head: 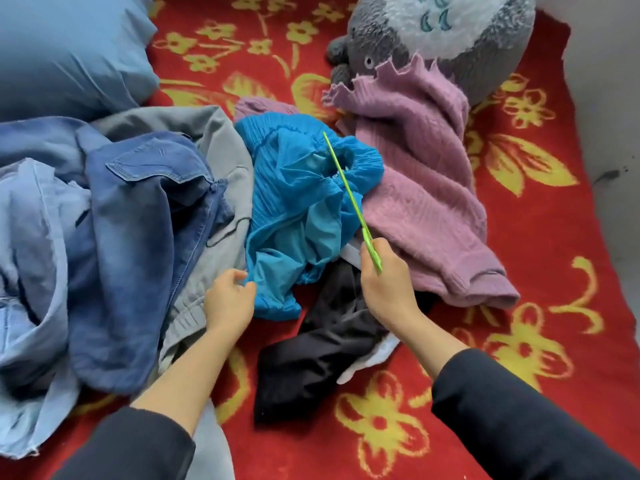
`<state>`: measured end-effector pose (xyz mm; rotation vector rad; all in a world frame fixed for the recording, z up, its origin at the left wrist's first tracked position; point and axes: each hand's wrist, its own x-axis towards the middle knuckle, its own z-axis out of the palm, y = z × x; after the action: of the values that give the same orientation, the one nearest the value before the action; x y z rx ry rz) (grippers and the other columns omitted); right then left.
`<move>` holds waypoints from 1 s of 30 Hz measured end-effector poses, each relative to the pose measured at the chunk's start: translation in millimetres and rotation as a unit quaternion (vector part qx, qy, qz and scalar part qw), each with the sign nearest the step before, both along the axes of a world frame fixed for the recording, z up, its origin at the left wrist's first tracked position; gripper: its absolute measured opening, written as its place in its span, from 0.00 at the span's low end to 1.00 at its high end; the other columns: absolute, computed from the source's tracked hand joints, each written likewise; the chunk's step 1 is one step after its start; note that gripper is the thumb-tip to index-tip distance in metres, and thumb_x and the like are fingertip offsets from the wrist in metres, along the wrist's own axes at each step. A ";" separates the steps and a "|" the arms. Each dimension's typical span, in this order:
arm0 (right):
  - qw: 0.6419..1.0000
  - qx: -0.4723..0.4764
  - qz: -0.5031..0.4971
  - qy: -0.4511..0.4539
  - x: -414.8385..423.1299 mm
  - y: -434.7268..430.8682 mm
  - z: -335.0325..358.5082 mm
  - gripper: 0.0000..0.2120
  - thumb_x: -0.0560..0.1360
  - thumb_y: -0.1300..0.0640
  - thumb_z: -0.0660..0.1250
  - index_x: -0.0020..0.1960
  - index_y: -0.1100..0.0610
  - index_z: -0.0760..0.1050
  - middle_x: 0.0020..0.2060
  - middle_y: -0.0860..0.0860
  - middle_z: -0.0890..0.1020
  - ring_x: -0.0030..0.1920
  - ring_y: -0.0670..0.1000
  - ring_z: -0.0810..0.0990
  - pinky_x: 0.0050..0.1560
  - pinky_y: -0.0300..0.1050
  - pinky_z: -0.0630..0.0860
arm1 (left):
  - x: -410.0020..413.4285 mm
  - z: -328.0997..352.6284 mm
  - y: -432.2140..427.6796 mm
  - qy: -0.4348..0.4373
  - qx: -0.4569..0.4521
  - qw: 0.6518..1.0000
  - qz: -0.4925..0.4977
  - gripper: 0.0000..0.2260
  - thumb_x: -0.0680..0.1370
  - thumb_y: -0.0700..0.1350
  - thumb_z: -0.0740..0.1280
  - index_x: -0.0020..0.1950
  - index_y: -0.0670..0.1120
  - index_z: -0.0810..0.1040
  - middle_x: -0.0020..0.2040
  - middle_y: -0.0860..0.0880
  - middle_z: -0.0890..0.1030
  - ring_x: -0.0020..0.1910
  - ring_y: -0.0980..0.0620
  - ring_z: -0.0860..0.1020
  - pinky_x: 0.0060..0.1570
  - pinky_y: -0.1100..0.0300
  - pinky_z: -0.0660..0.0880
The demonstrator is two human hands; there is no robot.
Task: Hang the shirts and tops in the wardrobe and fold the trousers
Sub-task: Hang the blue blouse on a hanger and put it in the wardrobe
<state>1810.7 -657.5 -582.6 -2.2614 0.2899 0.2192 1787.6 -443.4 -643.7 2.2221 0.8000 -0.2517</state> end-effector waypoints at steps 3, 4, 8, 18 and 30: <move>1.000 0.006 -0.018 -0.008 20.3 14.5 0.1 0.13 0.82 0.54 0.55 0.39 0.56 0.64 0.31 0.49 0.72 0.35 0.54 0.70 0.37 0.47 0.60 | -8.5 12.4 5.7 -0.037 -0.186 0.981 0.044 0.09 0.74 0.36 0.65 0.35 0.46 0.77 0.30 0.50 0.77 0.34 0.50 0.74 0.39 0.58 0.71; 0.999 0.015 -0.030 -0.007 24.4 19.5 -0.6 0.14 0.81 0.56 0.56 0.37 0.56 0.63 0.31 0.49 0.71 0.36 0.55 0.69 0.37 0.47 0.57 | -10.0 19.9 8.1 -0.046 -0.263 0.960 0.088 0.11 0.74 0.34 0.64 0.34 0.45 0.76 0.29 0.50 0.76 0.34 0.51 0.73 0.41 0.58 0.72; 0.997 0.032 -0.065 -0.002 50.1 37.3 2.6 0.03 0.76 0.62 0.60 0.45 0.56 0.71 0.30 0.48 0.71 0.38 0.55 0.71 0.39 0.46 0.62 | -5.6 40.4 19.6 -0.067 -0.444 0.849 0.277 0.09 0.77 0.31 0.61 0.41 0.43 0.72 0.33 0.46 0.74 0.35 0.53 0.75 0.43 0.60 0.80; 0.995 -0.026 0.042 0.091 116.0 57.0 -36.6 0.09 0.73 0.59 0.67 0.34 0.54 0.73 0.31 0.51 0.75 0.40 0.53 0.73 0.37 0.42 0.70 | -1.4 -29.6 -7.3 0.137 -0.258 0.948 0.126 0.11 0.71 0.46 0.73 0.45 0.41 0.75 0.52 0.38 0.82 0.48 0.42 0.80 0.43 0.51 0.73; 0.998 0.007 0.054 -0.037 23.3 11.9 33.5 0.25 0.74 0.44 0.68 0.30 0.63 0.67 0.24 0.55 0.66 0.26 0.45 0.63 0.30 0.42 0.66 | -21.1 10.5 -10.1 -0.025 -0.327 0.912 0.249 0.15 0.77 0.50 0.65 0.61 0.44 0.78 0.57 0.47 0.80 0.56 0.47 0.77 0.58 0.51 0.73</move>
<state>1833.9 -645.6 -549.1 -2.2676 0.1261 0.1936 1766.6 -453.4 -633.2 1.3449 1.0401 -0.1750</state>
